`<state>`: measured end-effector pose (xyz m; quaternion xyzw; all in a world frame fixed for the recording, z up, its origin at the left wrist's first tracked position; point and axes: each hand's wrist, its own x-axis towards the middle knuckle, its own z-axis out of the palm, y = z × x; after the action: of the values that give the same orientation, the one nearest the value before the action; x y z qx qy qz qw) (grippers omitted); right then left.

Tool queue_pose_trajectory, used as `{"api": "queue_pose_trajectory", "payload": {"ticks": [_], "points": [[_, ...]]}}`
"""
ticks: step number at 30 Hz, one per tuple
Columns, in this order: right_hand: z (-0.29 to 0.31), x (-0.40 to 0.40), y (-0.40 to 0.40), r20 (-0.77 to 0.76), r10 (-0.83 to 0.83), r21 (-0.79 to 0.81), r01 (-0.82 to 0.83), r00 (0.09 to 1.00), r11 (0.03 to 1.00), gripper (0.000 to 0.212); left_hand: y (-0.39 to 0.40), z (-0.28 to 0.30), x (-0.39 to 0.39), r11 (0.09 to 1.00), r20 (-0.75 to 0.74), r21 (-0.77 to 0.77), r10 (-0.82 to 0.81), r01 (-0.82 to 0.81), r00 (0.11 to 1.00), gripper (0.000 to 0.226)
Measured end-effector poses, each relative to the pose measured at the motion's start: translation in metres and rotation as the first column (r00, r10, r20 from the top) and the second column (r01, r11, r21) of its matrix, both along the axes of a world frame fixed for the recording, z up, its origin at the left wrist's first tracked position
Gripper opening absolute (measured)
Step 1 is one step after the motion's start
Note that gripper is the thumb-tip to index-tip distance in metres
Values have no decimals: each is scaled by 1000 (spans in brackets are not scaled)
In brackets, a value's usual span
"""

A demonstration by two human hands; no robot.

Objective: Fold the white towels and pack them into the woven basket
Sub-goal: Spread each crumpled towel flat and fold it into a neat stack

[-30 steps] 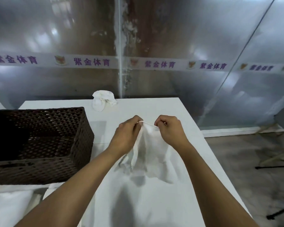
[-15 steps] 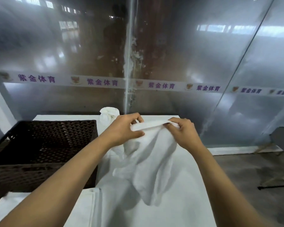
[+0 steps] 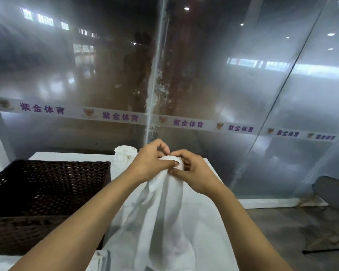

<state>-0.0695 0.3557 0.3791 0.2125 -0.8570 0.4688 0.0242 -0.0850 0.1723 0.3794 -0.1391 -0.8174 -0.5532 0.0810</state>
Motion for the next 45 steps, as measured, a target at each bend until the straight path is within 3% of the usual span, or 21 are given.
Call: {"api": "queue_pose_trajectory", "payload": {"ticks": [3,5,7,10,13,16,18,20,25,29,32,35,38,41,45], "points": [[3,-7,10,21,-85,-69,86,996,994,7,-10,-2,-5,992,90,123,-3,-9,996,44],[1,-13,15,33,-159,-96,161,987,982,9,-17,-13,-3,970,213,224,-145,96,966,47],[0,-18,16,73,-218,-150,227,973,962,14,-17,-37,0,956,305,220,-256,194,917,46],[-4,-28,22,125,-262,-204,283,957,937,18,-13,-74,2,976,290,159,-188,146,938,20],[-7,-41,43,193,-279,-353,332,941,875,20,-20,-83,-8,981,214,193,-61,19,975,42],[-8,-54,57,369,-88,-539,290,925,791,10,-15,-67,-19,985,126,165,-77,56,989,32],[-5,-59,58,410,-4,-485,221,912,846,14,-3,-51,-28,991,25,87,-102,100,994,20],[-2,-72,65,394,-28,-426,210,919,880,20,5,-38,-43,993,-26,27,-118,118,993,14],[28,-135,128,308,-269,-386,379,912,841,24,-12,-16,-87,965,141,-243,-65,98,988,17],[46,-196,162,168,-418,-179,445,893,877,27,-12,-5,-124,961,210,-275,42,18,977,16],[49,-251,184,131,-472,-132,487,872,863,23,-4,-2,-166,940,199,-295,237,-172,951,15],[49,-307,204,105,-530,-162,540,842,826,24,14,5,-211,923,177,-121,381,-365,907,3],[59,-349,216,184,-525,-335,555,831,762,19,46,28,-254,855,162,163,469,-492,868,8],[80,-378,228,134,-523,-508,512,842,693,16,77,57,-295,754,178,500,394,-427,902,12],[105,-383,245,-19,-499,-667,361,867,652,15,103,91,-313,731,35,605,372,-316,928,11]]}}
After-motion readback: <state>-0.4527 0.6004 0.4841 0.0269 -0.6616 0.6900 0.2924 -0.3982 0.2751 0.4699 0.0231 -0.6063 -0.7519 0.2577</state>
